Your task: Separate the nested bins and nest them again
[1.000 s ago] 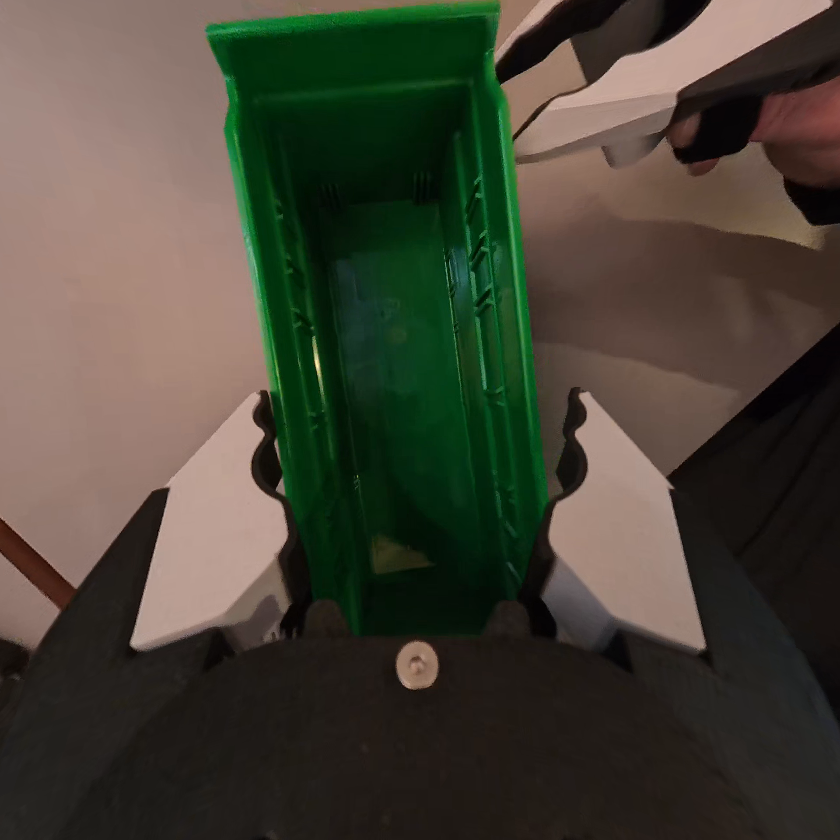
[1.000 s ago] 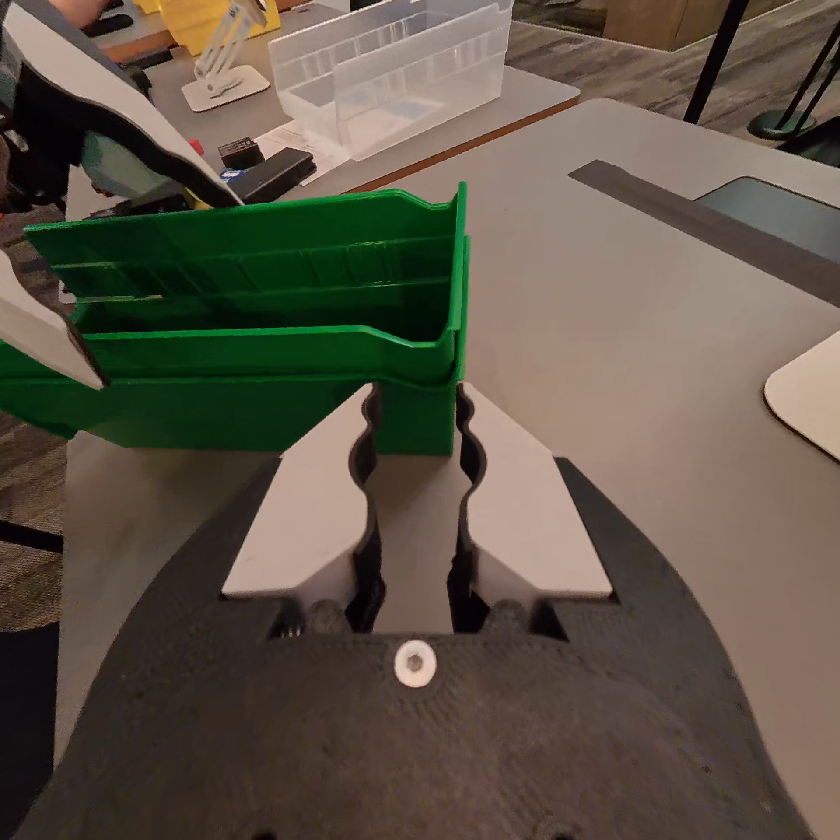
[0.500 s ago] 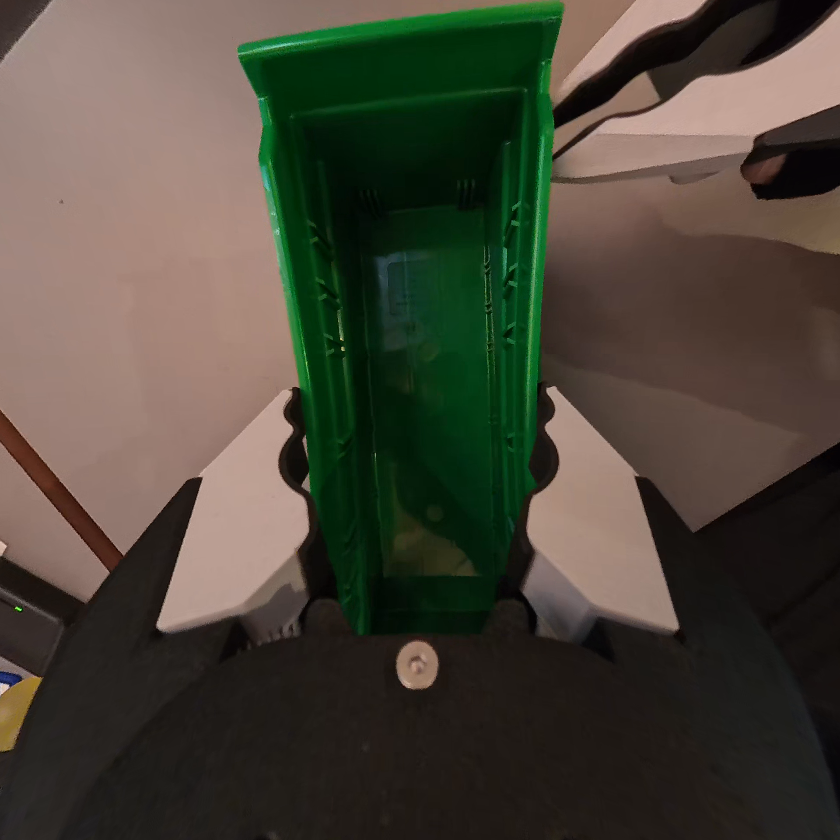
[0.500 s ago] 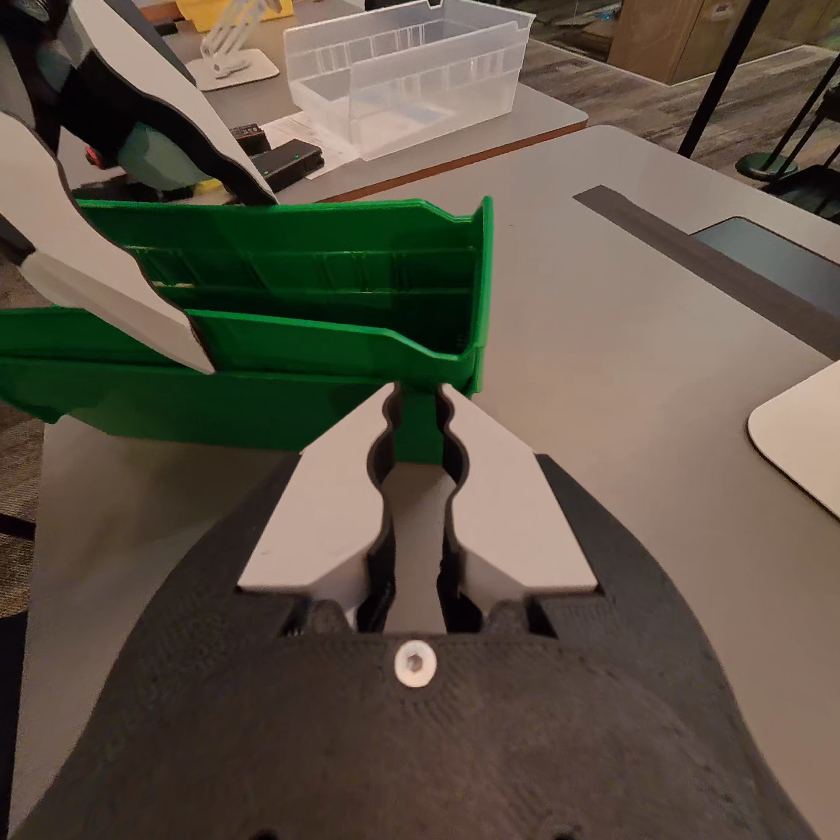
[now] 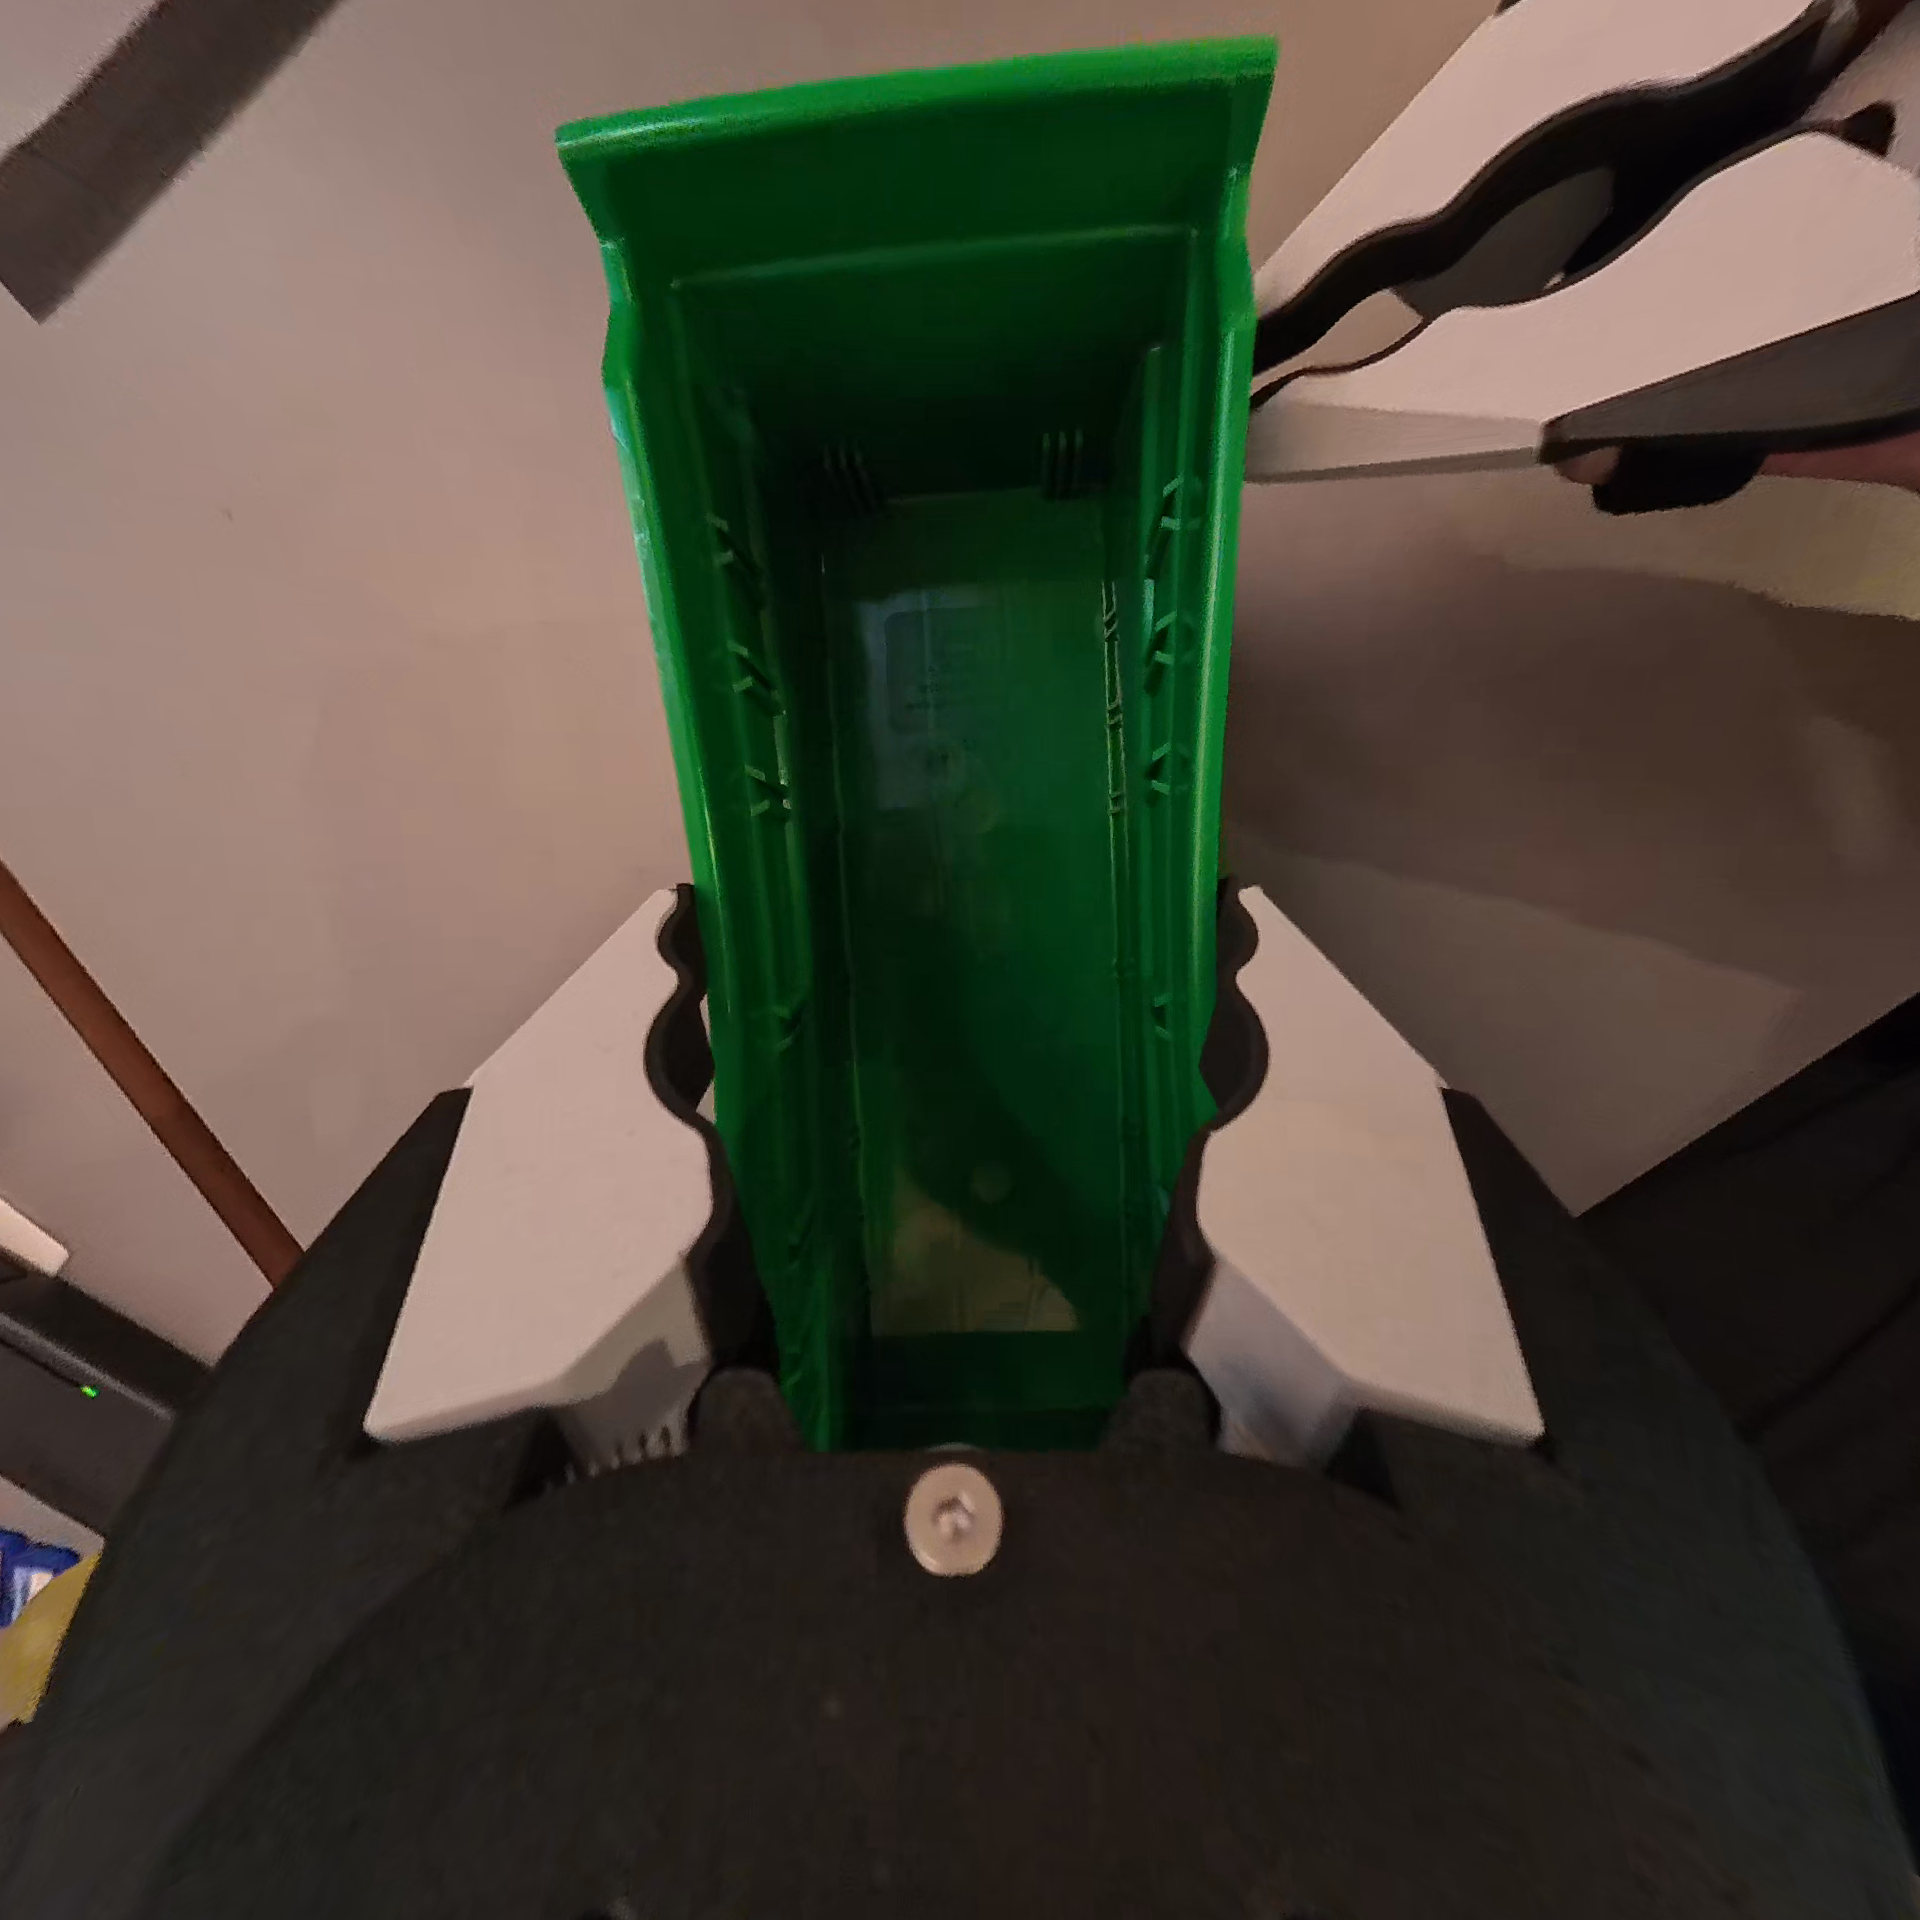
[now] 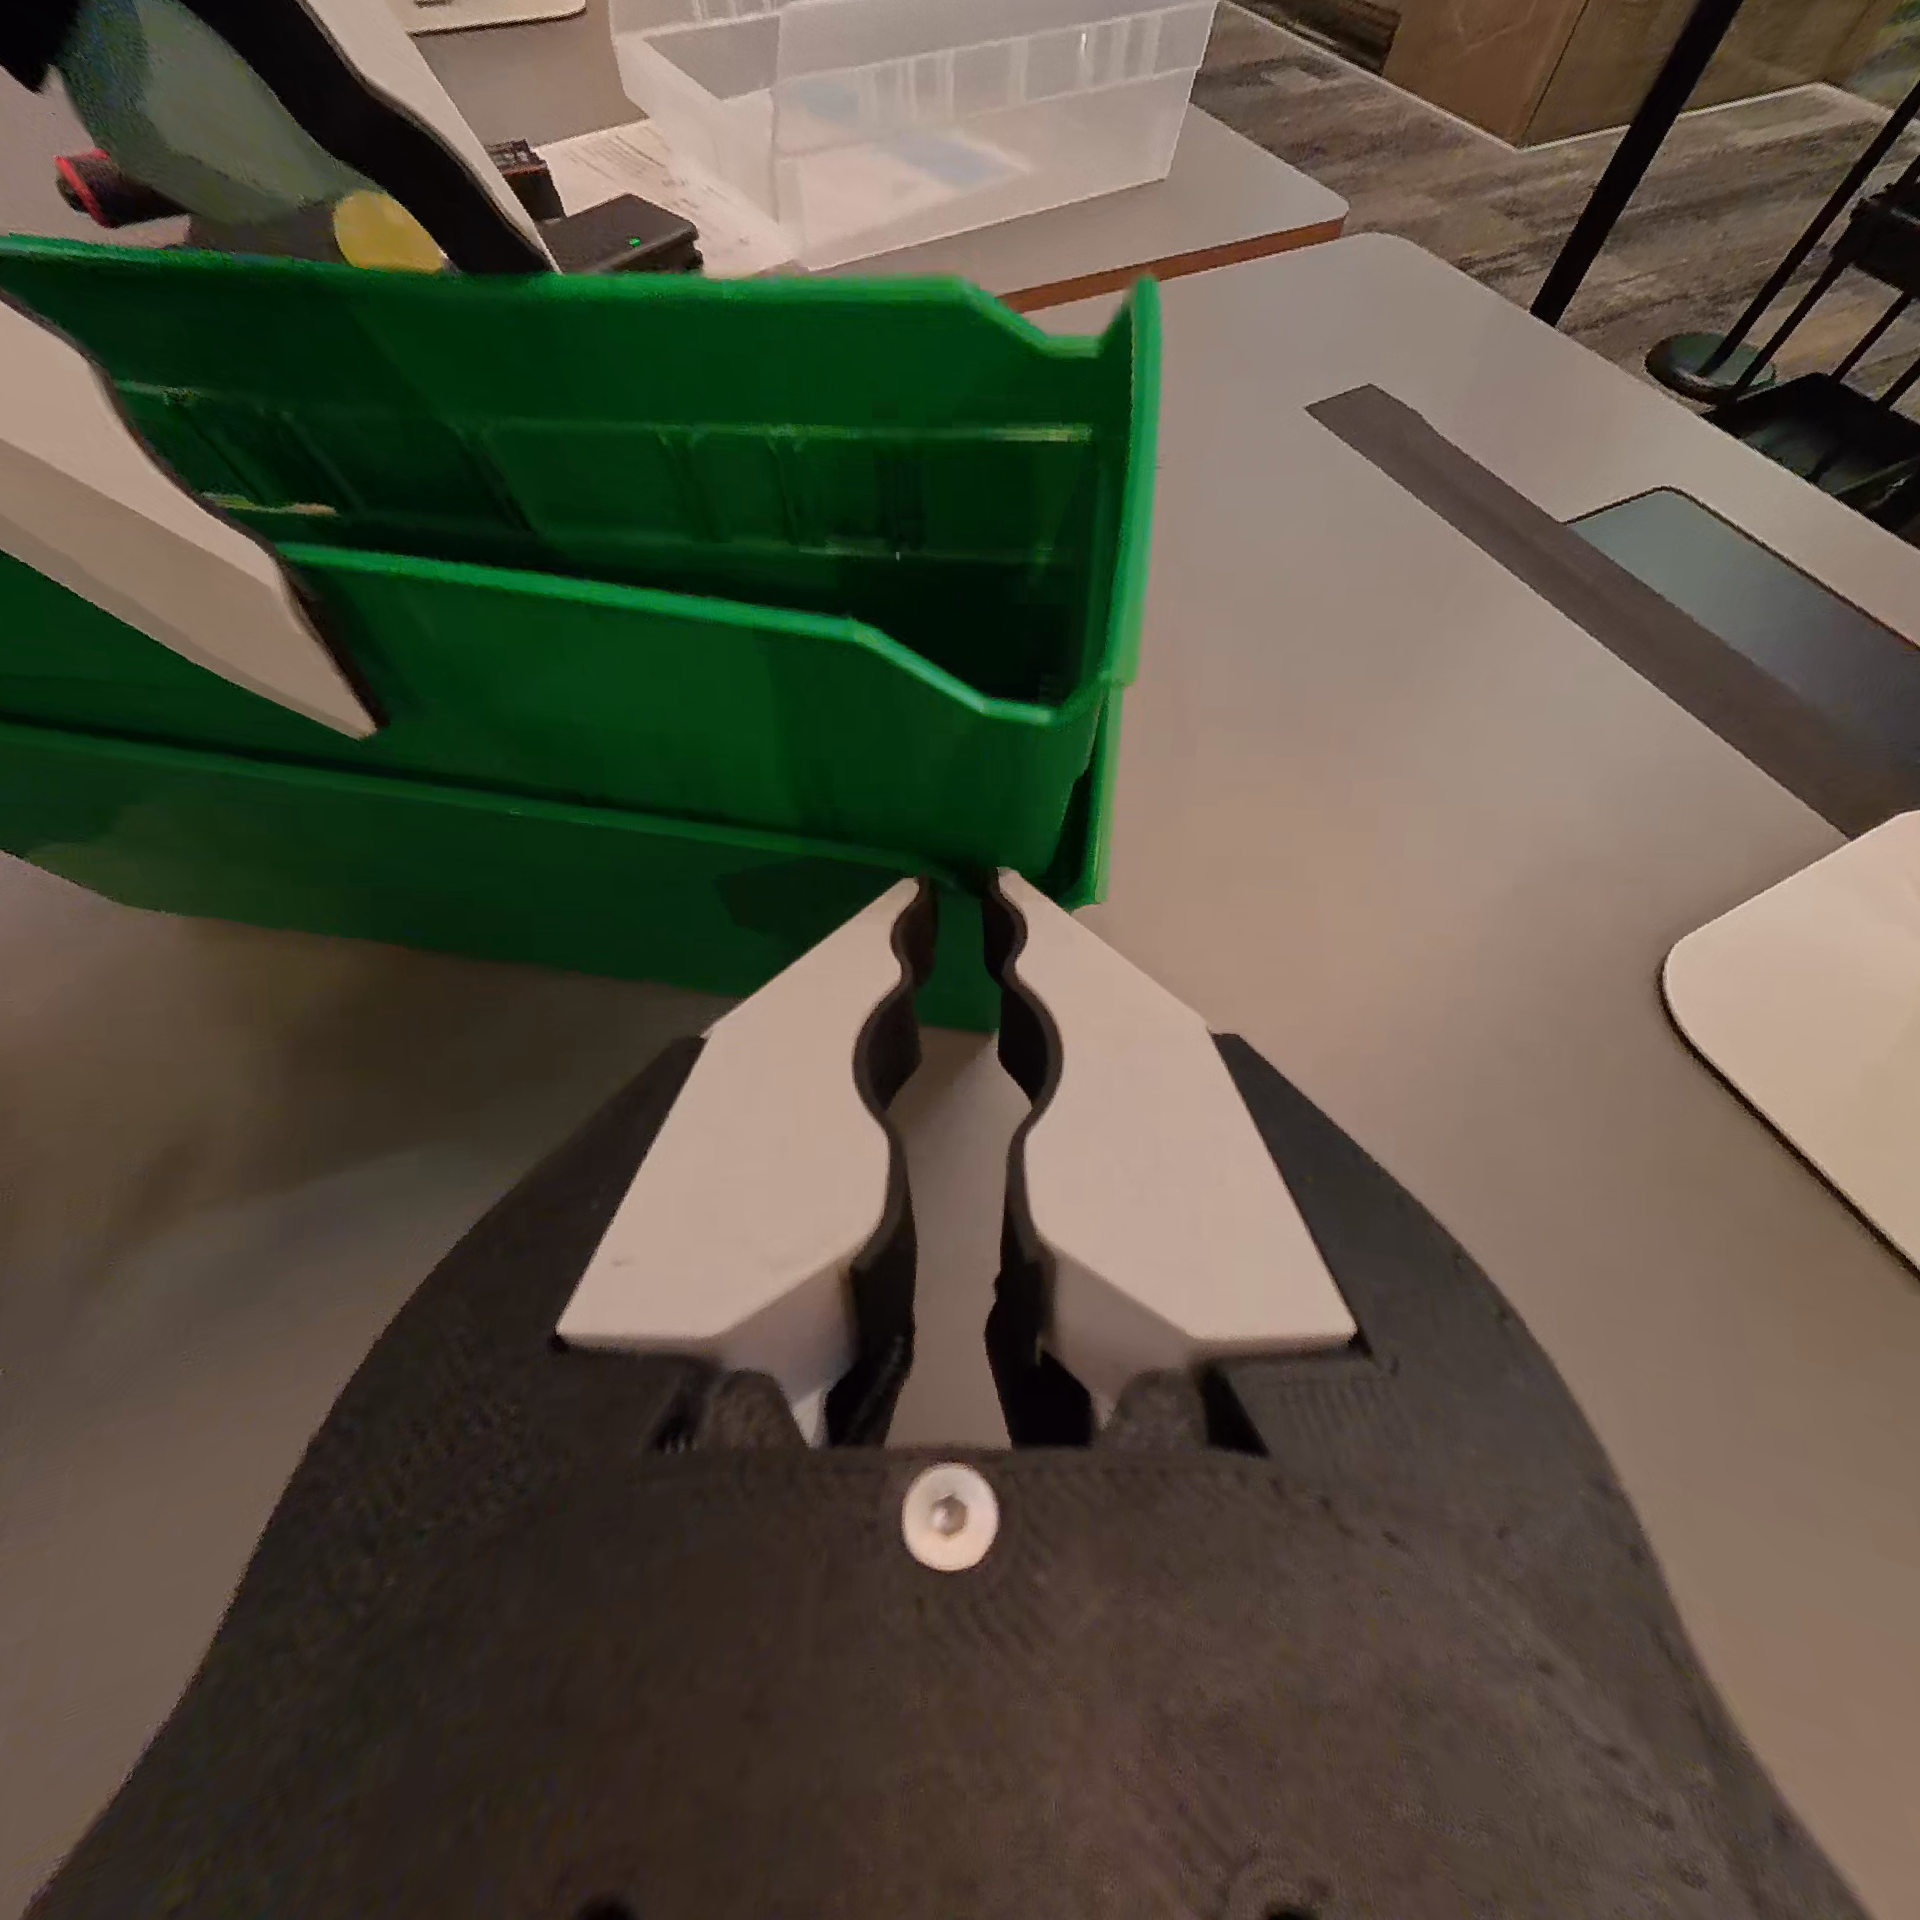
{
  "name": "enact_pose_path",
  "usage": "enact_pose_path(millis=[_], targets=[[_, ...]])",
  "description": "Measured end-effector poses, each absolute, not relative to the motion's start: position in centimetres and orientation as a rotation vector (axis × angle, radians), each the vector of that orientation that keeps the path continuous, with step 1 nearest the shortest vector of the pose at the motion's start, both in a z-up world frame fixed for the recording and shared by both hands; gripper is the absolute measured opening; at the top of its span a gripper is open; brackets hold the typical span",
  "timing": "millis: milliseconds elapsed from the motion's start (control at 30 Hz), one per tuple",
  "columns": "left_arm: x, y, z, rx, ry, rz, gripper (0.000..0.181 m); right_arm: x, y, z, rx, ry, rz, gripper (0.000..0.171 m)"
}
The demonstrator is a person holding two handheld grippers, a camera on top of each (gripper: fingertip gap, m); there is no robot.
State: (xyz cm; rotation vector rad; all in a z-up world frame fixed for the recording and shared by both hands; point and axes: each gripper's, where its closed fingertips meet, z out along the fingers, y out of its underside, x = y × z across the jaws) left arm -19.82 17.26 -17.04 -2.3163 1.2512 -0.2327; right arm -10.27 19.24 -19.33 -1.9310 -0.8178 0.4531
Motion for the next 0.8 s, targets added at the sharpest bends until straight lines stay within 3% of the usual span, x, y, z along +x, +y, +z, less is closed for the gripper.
enact_pose_path(millis=[367, 800], targets=[[-20.6, 17.8, -12.6, -2.229, 1.138, -0.248, 0.101, -9.7, 19.8, -18.4, -1.959, -0.750, 0.439, 0.014], [-18.9, 15.9, -2.2, -2.041, 1.002, -0.211, 0.101, -4.8, 16.0, -13.1, -1.925, -0.669, 0.460, 0.004]])
